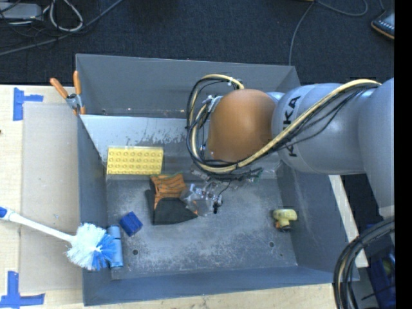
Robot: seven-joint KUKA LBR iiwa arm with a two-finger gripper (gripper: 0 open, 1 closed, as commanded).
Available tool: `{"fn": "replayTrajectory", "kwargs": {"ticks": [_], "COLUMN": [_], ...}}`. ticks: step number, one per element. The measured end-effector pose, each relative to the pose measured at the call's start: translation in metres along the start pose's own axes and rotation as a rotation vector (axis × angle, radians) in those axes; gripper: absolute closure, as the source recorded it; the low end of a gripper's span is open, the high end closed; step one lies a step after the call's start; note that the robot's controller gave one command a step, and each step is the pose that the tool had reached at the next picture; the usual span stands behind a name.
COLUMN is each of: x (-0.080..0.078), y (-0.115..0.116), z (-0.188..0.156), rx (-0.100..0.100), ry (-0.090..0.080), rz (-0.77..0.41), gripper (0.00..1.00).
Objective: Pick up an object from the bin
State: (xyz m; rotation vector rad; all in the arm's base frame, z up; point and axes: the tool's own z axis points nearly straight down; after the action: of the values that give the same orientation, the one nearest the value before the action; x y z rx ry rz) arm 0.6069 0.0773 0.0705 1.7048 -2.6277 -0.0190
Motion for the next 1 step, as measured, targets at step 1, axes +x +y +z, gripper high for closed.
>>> {"fn": "replayTrajectory", "kwargs": {"ticks": [1], "x": [-0.0065], "y": [0.0185], "z": [-0.0483], "rx": [-0.003], "ry": [0.0], "rz": [-0.053], "gripper": [1.0]}}
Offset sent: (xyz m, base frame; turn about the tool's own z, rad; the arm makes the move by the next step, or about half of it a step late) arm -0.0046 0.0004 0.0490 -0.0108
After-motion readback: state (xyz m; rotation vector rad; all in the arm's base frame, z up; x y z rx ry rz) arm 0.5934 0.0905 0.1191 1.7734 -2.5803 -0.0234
